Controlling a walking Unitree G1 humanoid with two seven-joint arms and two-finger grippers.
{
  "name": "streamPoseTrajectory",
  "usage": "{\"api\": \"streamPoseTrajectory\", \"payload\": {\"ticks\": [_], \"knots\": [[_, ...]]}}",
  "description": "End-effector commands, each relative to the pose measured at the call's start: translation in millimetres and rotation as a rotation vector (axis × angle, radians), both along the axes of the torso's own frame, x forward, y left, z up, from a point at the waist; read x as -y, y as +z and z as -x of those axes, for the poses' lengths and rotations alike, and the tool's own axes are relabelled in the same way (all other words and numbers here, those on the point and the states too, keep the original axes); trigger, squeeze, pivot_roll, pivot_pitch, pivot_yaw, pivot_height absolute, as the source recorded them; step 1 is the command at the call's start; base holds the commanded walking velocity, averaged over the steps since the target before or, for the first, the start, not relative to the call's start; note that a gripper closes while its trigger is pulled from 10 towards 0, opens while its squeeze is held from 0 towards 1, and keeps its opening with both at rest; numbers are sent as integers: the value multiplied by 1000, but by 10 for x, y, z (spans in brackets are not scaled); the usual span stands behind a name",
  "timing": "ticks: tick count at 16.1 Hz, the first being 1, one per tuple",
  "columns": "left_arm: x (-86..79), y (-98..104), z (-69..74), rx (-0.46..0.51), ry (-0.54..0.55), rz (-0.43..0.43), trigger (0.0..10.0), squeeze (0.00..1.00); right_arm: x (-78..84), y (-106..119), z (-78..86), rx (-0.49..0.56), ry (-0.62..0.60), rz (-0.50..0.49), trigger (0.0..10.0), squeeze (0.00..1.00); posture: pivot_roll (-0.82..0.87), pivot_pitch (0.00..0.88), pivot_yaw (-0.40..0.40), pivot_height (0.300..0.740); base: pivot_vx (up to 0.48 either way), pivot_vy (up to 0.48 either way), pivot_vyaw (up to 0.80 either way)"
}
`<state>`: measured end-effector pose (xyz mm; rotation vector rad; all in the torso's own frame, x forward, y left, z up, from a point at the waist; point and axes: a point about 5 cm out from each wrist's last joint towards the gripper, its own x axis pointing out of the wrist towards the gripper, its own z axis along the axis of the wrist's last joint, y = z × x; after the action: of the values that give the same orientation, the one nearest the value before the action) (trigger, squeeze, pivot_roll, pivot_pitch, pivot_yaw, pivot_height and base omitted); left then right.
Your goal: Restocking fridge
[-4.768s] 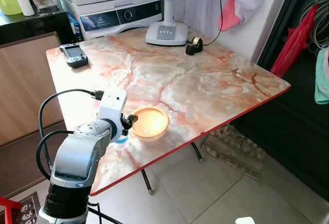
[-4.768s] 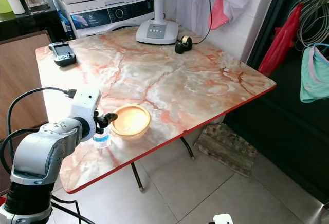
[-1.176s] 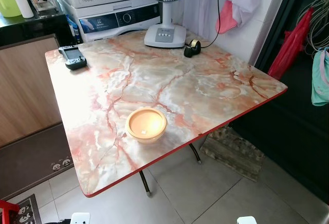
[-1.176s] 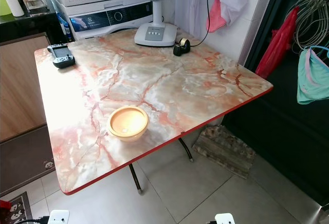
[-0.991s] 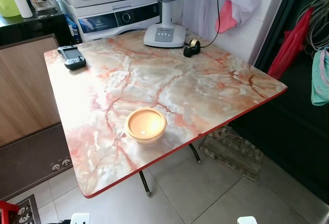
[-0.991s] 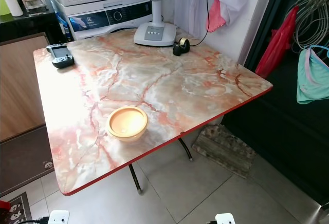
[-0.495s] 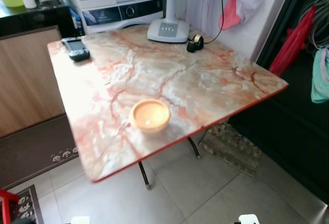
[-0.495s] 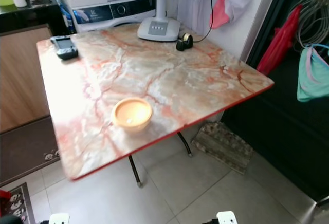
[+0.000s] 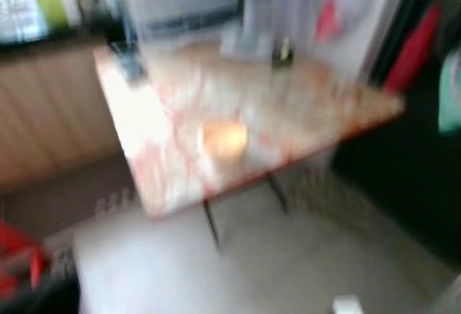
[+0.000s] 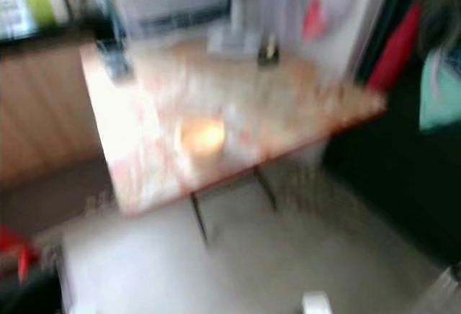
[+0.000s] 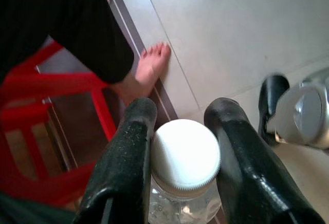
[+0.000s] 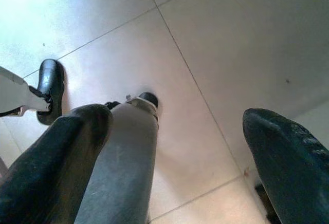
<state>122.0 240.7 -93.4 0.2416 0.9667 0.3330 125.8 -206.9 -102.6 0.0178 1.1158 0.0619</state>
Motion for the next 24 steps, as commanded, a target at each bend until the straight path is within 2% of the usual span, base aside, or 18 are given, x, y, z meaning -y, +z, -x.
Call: {"api": "streamPoseTrajectory", "payload": {"ticks": [1, 3, 13, 18, 24], "knots": [[31, 3, -40, -2, -32, -2, 10000, 0, 52, 16, -21, 13, -21, 13, 10000, 0, 74, 0, -40, 740, 0, 0, 0], [27, 0, -38, -9, -34, 9, 10000, 0, 51, 14, -19, 9, -25, 12, 10000, 0, 72, 0, -38, 740, 0, 0, 0], [1, 9, -88, -29, -58, 44, 10000, 0, 26, 12, -44, -8, -21, 19, 10000, 0, 54, 0, -23, 740, 0, 0, -800], [-69, 14, -64, -73, -101, 5, 10000, 0, -30, -2, -32, -7, -33, 9, 10000, 0, 36, 0, 1, 740, 0, -121, -800], [4, 49, -230, -52, -141, 19, 10000, 0, -70, -5, -47, -9, -35, 5, 10000, 0, 13, 0, 26, 740, 0, -56, -800]]}}
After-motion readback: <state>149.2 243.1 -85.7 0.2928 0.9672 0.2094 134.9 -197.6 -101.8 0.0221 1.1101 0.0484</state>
